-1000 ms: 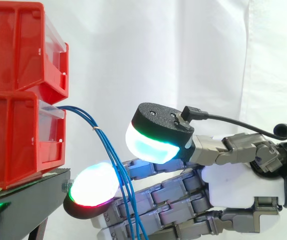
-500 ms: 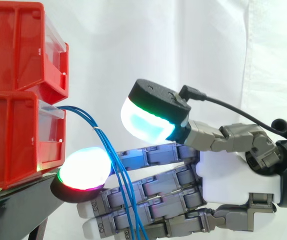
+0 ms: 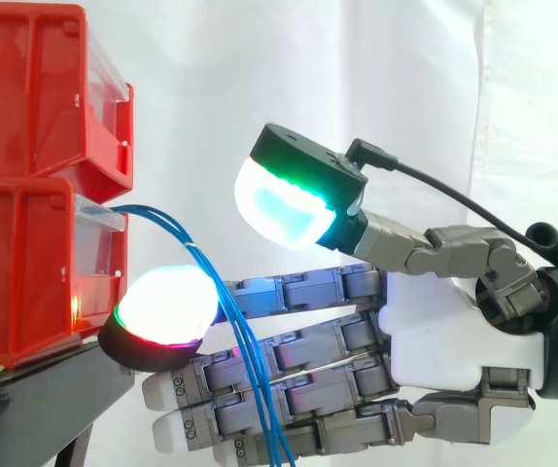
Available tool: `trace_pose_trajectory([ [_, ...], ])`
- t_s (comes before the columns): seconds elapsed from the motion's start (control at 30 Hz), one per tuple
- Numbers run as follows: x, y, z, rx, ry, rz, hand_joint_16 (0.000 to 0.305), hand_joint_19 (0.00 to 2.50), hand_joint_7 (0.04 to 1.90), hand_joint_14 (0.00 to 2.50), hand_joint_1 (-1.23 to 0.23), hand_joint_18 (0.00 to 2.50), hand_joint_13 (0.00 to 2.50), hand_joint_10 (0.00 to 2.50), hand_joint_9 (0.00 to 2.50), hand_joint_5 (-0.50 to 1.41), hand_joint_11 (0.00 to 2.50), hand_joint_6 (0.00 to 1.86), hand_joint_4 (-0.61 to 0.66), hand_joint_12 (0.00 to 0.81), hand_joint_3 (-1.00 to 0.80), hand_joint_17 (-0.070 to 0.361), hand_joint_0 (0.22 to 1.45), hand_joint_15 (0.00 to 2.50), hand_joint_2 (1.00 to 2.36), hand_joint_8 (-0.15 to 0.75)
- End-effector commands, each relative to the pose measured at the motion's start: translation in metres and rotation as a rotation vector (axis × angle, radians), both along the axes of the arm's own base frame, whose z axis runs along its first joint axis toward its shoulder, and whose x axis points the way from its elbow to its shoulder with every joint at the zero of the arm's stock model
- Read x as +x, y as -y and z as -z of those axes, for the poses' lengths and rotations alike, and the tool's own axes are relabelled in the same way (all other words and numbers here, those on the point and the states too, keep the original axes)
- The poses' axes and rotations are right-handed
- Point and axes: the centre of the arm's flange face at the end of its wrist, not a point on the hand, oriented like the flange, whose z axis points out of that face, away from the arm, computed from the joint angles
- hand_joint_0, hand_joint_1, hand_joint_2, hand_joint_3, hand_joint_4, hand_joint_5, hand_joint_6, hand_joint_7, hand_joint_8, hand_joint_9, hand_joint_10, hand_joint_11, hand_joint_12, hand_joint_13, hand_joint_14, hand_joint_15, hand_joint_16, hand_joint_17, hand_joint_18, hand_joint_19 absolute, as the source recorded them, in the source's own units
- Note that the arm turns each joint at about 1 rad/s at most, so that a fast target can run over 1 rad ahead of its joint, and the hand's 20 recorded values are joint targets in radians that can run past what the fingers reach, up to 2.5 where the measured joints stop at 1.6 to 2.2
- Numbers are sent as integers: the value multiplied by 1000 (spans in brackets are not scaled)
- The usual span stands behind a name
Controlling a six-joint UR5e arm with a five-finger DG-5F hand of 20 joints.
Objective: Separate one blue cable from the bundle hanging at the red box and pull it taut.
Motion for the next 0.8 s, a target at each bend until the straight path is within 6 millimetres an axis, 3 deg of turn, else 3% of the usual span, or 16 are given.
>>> trace_pose_trajectory([
  [0.0, 0, 0, -1, 3, 2, 0, 25, 0, 940, 0, -617, 172, 379, 3, 503, -173, 143, 502, 300, 270, -474, 57, 582, 43, 1002, 309],
  [0.37, 3, 3, -5, 1, 0, 6, 25, 0, 943, 0, -633, 183, 392, 3, 510, -173, 145, 502, 296, 272, -479, 57, 578, 49, 1002, 309],
  [0.57, 0, 0, -2, -136, -48, 32, 26, 0, 941, 0, -635, 190, 399, 3, 510, -176, 145, 502, 295, 274, -478, 58, 575, 53, 1002, 310],
  [0.77, 0, -3, -3, -156, -49, 47, 26, 10, 937, 2, -628, 193, 401, 3, 510, -176, 151, 502, 293, 275, -476, 59, 571, 59, 1002, 309],
])
